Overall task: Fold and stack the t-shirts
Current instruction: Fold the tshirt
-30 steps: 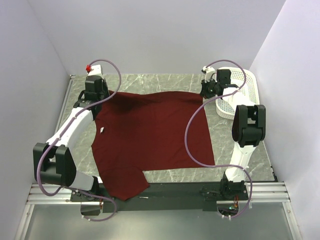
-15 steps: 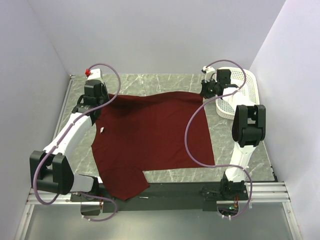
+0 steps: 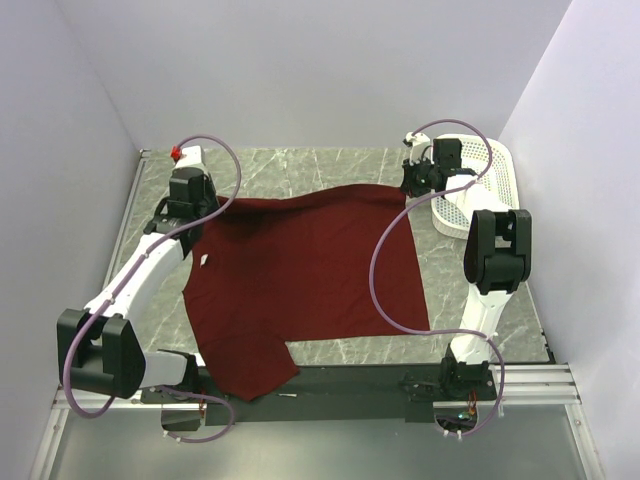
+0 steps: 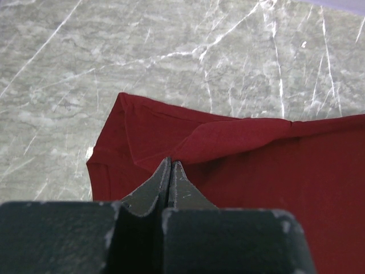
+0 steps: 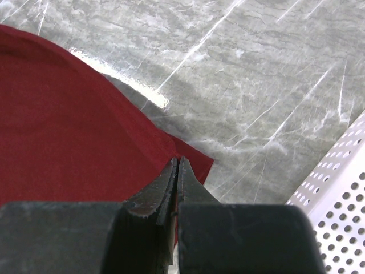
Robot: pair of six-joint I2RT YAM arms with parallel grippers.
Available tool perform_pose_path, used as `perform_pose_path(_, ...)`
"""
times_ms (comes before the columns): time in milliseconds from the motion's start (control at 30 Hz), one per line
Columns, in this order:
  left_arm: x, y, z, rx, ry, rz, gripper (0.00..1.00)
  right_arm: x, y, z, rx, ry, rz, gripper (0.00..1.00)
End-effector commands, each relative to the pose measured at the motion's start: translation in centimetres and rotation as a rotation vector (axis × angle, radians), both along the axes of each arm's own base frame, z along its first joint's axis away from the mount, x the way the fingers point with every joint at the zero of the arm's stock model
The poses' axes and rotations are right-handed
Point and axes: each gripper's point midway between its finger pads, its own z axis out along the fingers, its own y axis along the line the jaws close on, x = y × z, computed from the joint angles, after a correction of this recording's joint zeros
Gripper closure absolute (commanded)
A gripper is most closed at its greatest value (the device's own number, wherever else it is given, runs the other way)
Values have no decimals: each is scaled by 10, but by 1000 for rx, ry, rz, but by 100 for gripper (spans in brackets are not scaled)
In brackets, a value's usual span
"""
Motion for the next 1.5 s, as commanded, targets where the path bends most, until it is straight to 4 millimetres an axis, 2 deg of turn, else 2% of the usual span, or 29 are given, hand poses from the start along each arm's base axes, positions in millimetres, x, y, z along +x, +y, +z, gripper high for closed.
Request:
perform_pose_path(0, -2, -1, 16, -19, -55, 6, 100, 9, -4, 17, -8, -53, -9, 100)
perform_pose_path(1467, -14, 3, 12, -18, -50, 19, 100, 3, -10, 13, -40, -52, -13, 100)
